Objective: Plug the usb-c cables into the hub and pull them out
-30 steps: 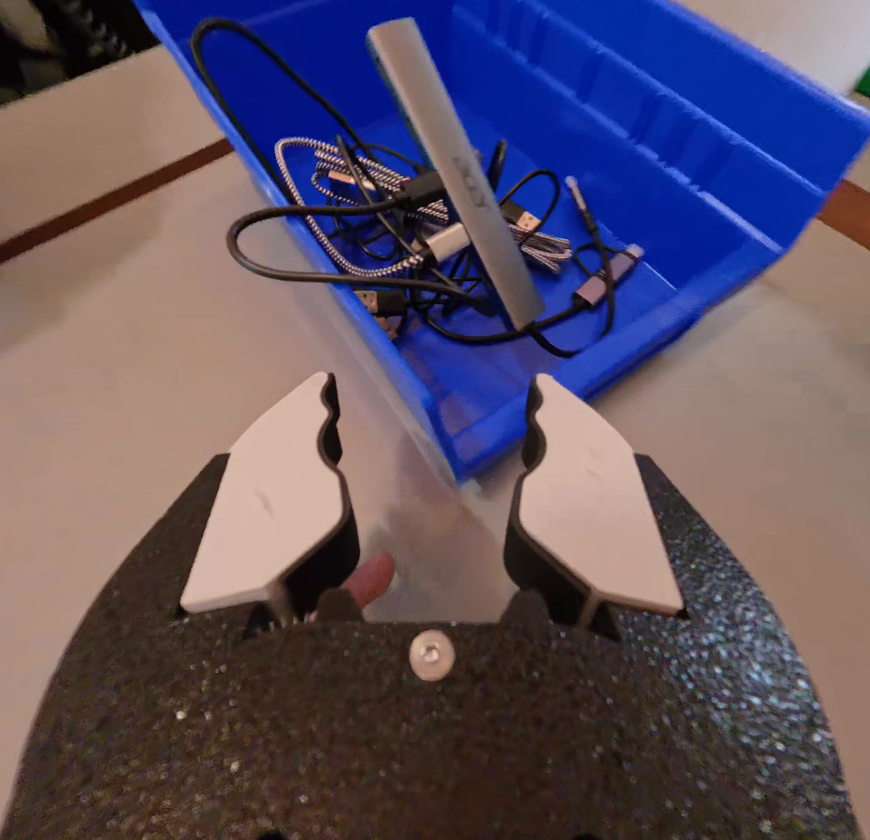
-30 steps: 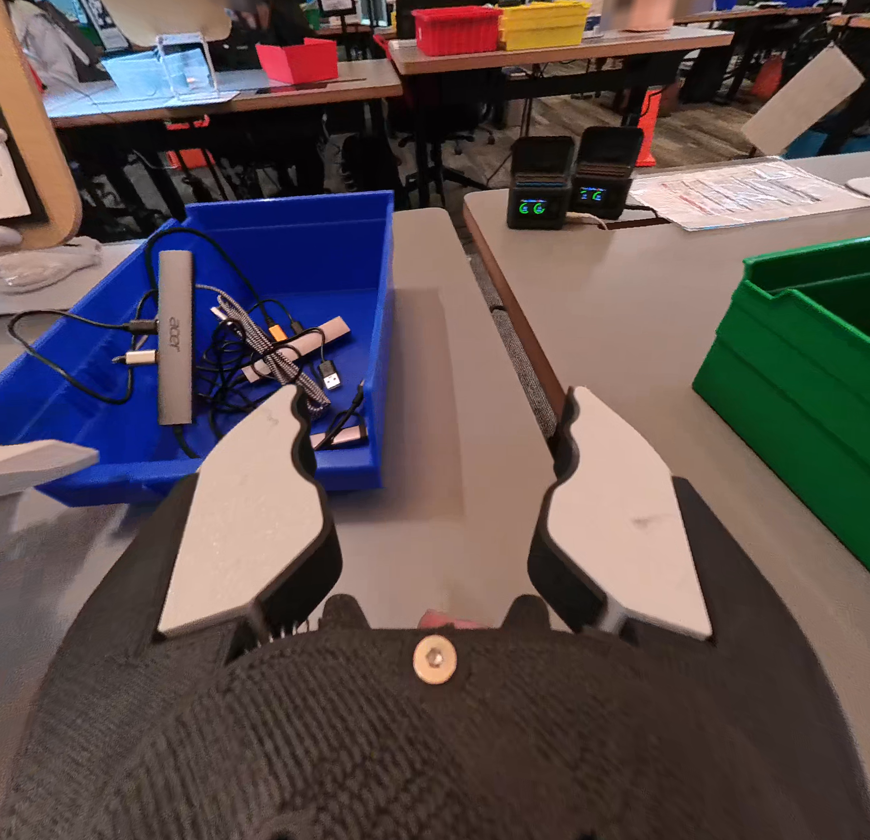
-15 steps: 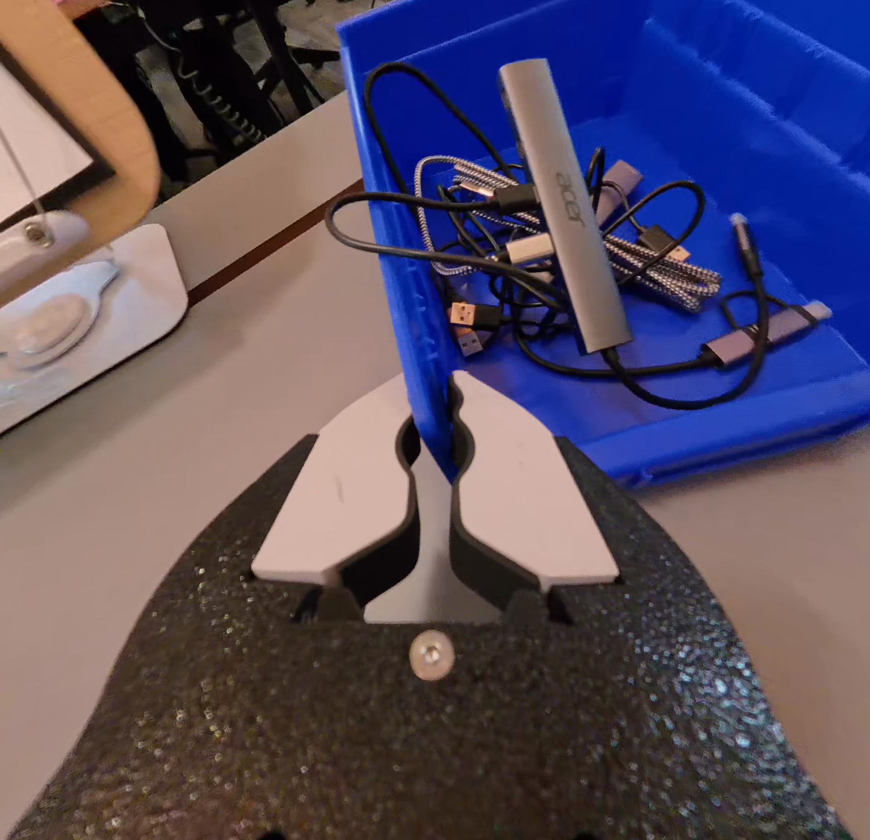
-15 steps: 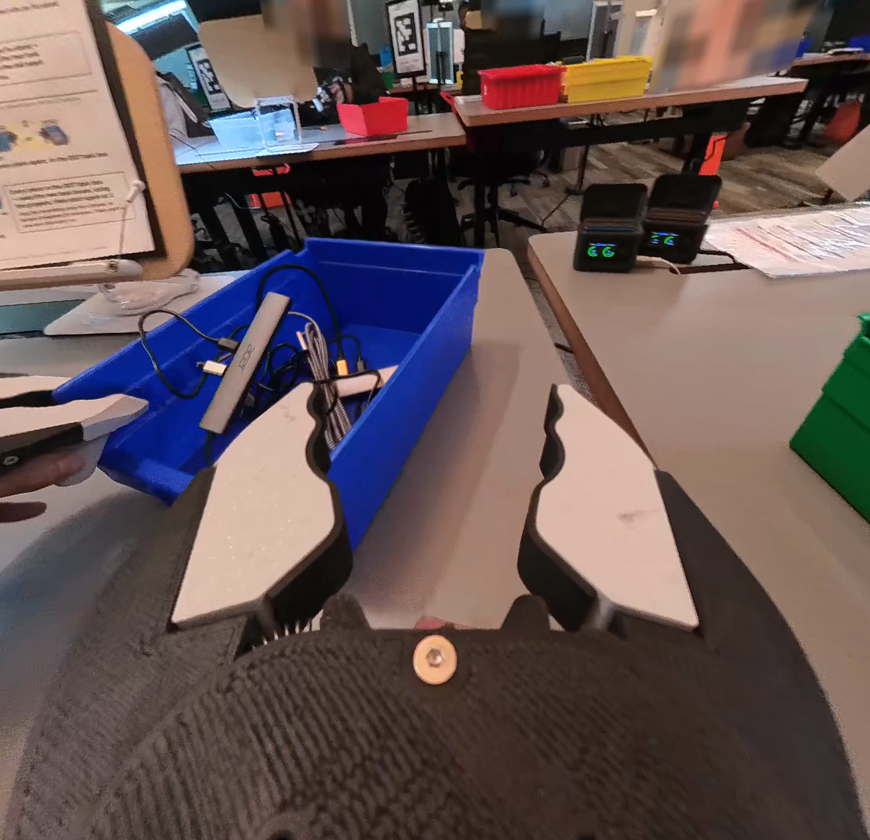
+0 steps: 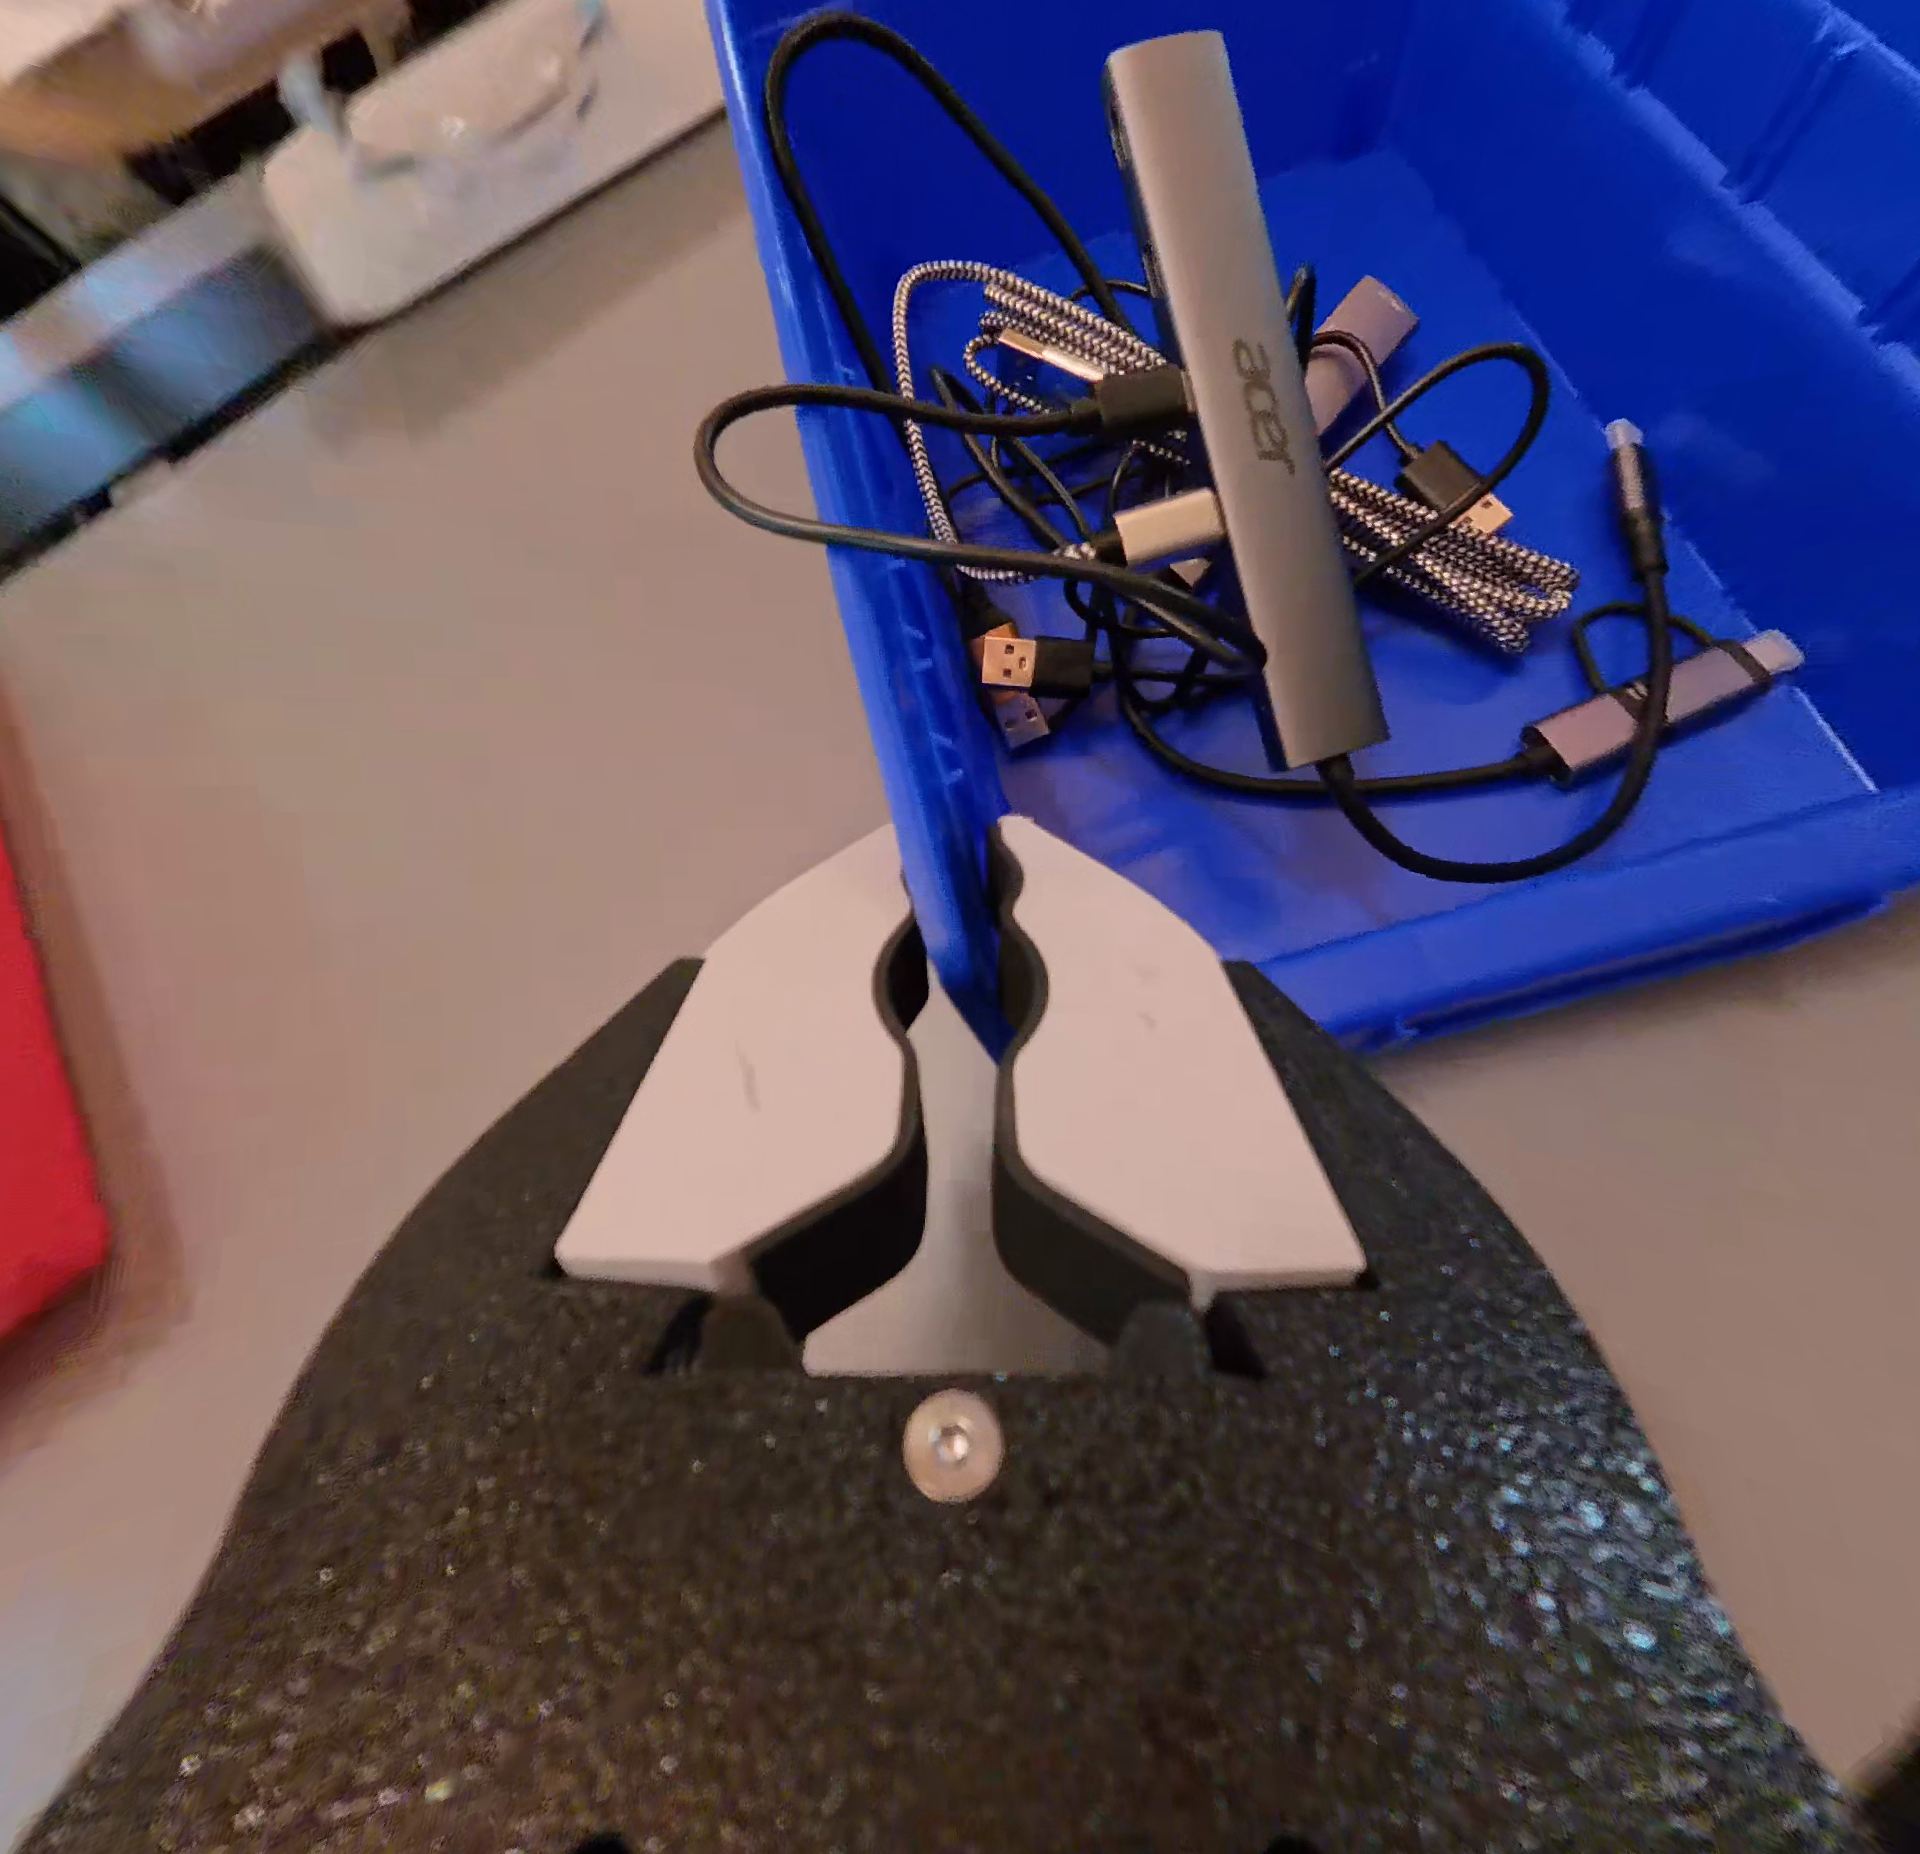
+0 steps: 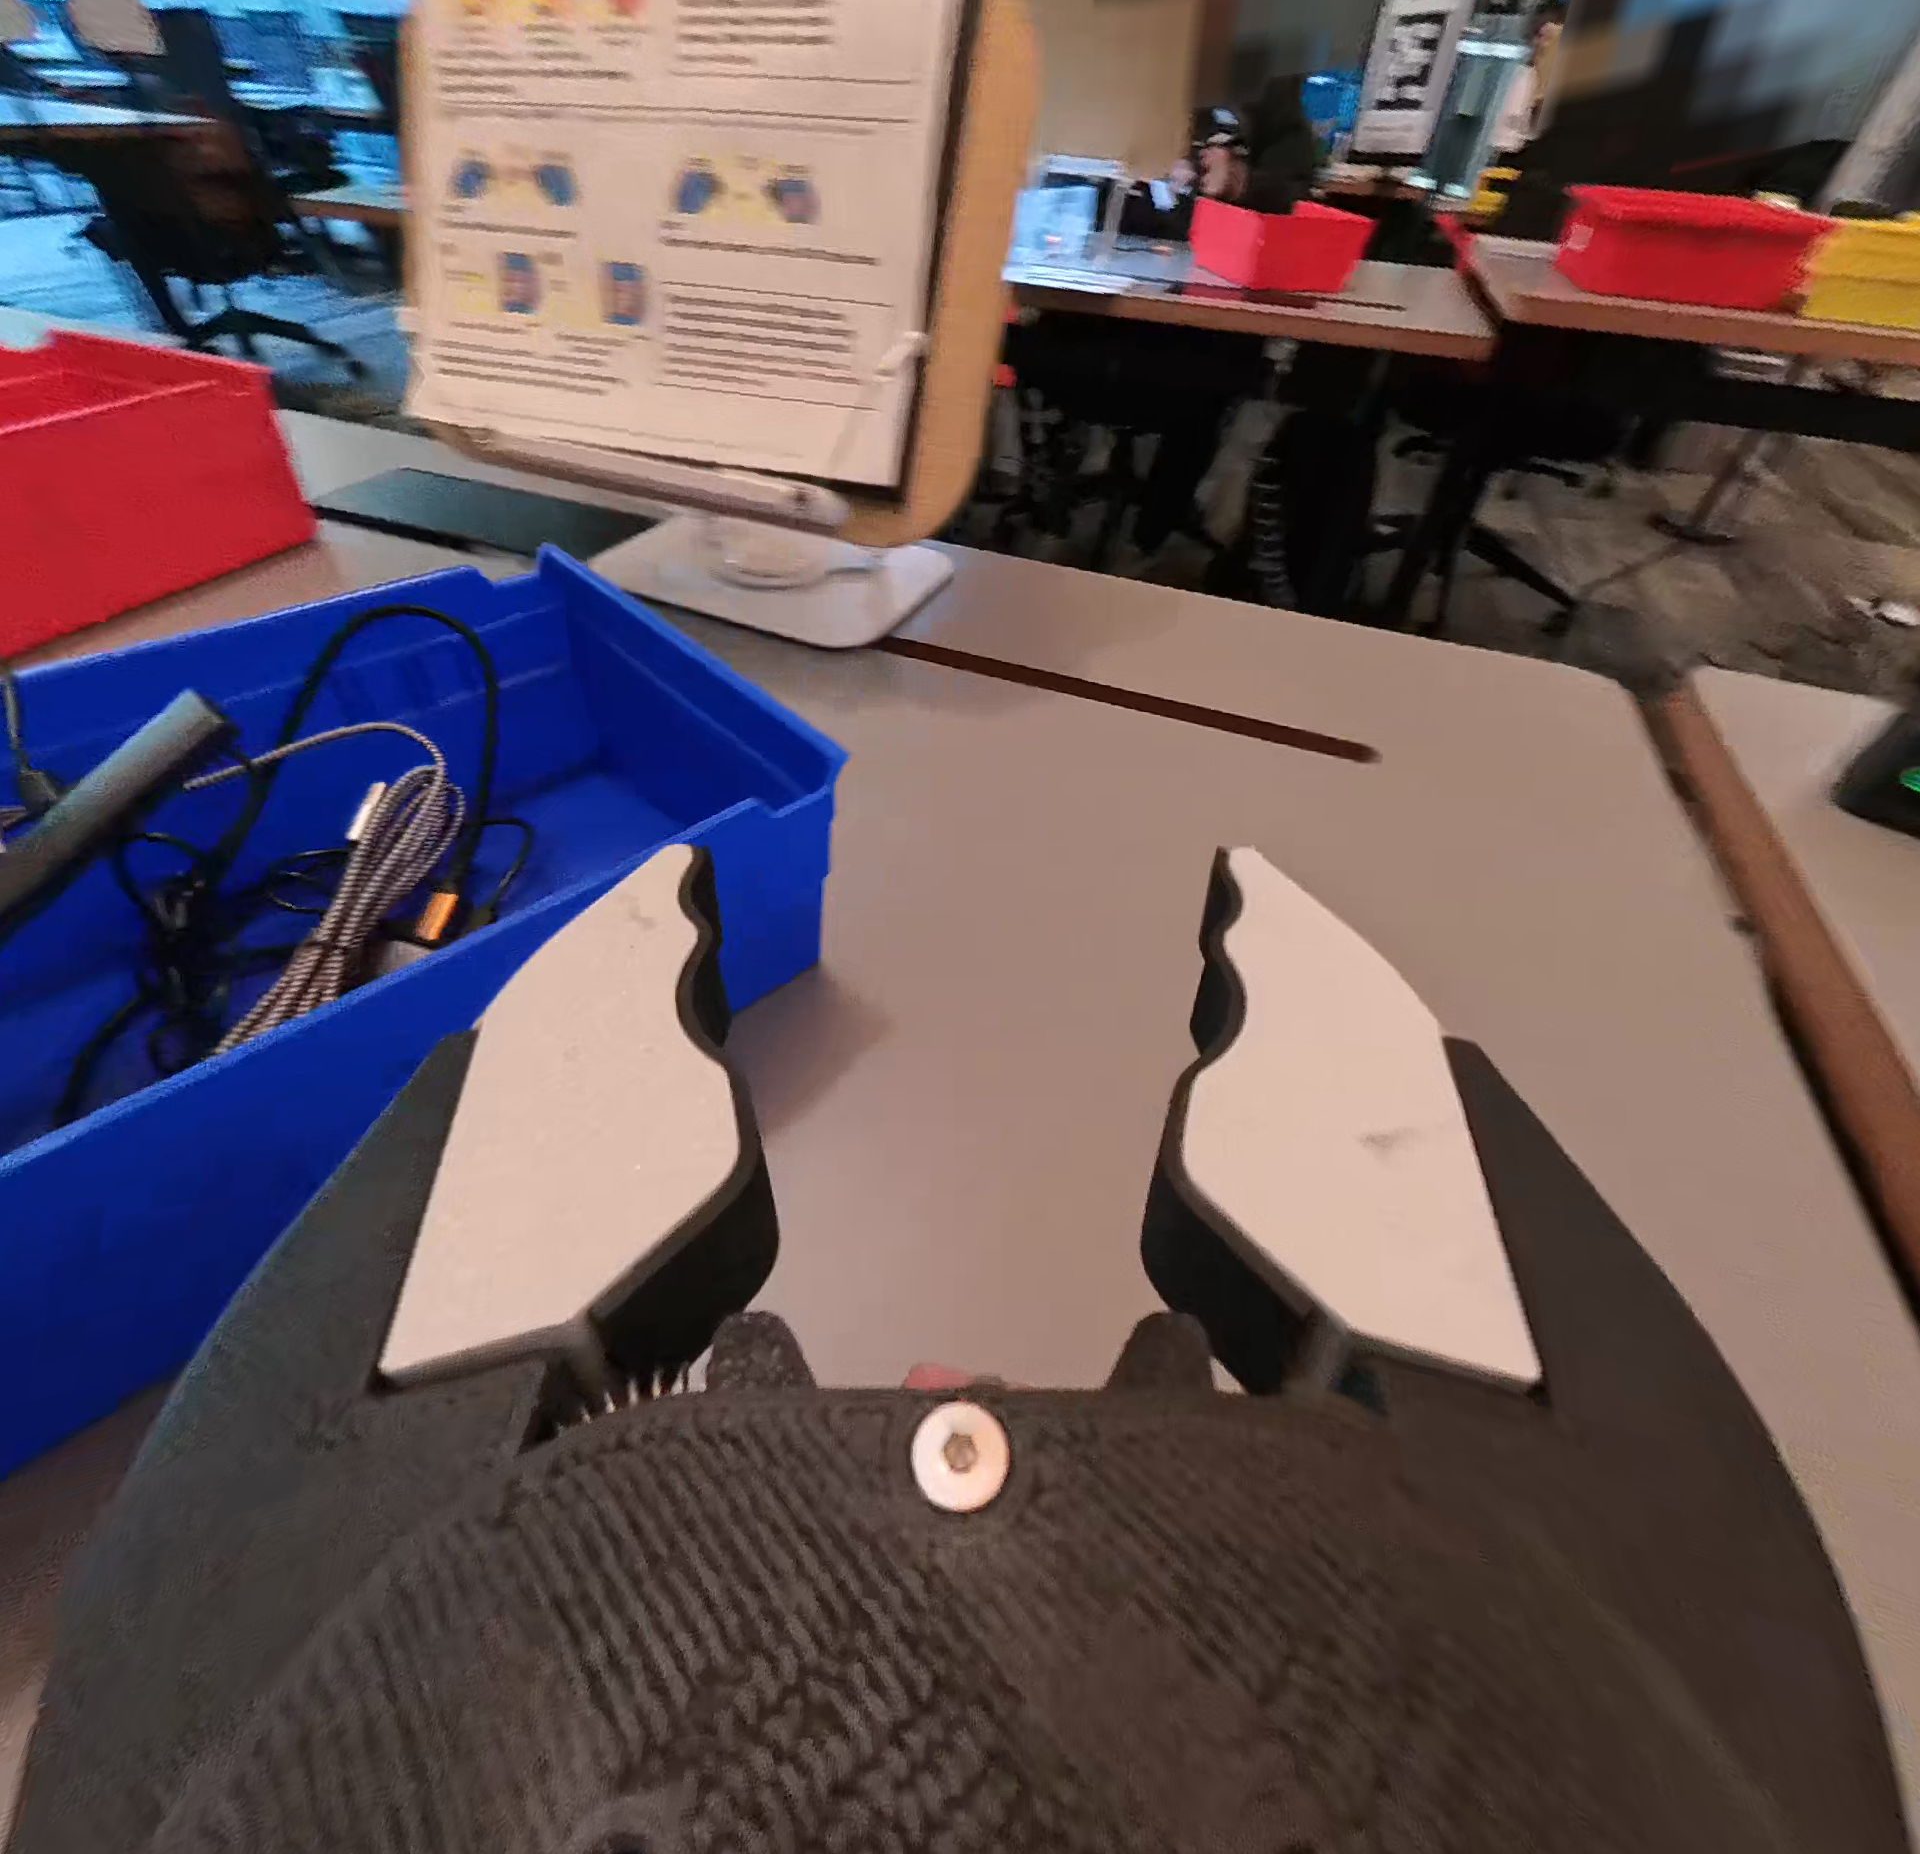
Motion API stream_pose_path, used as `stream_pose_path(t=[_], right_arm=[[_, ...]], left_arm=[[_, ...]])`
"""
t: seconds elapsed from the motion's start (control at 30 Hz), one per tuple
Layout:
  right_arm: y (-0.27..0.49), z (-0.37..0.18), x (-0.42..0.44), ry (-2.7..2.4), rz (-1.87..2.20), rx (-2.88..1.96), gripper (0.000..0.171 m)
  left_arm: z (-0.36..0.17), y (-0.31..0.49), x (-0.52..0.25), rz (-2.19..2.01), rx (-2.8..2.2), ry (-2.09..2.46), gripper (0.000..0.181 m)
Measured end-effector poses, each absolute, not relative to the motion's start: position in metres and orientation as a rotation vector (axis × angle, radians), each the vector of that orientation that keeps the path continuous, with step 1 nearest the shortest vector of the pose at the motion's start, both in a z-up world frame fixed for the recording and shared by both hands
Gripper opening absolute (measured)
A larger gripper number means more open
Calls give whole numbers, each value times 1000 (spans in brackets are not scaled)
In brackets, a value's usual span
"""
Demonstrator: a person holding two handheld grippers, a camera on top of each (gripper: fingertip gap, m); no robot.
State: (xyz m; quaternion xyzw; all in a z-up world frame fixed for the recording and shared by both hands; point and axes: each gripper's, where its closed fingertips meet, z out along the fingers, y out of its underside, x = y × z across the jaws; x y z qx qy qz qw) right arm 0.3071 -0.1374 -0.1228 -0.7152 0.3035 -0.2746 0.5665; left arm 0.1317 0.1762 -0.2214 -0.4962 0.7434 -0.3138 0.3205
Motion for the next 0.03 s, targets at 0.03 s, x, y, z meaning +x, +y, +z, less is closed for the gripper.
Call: stream_pose_path(t=[0.03], right_arm=[[-118,-123,299,668,-623,-1694,89]], left_arm=[[-222,196,109,-815,-1338,1950,7]])
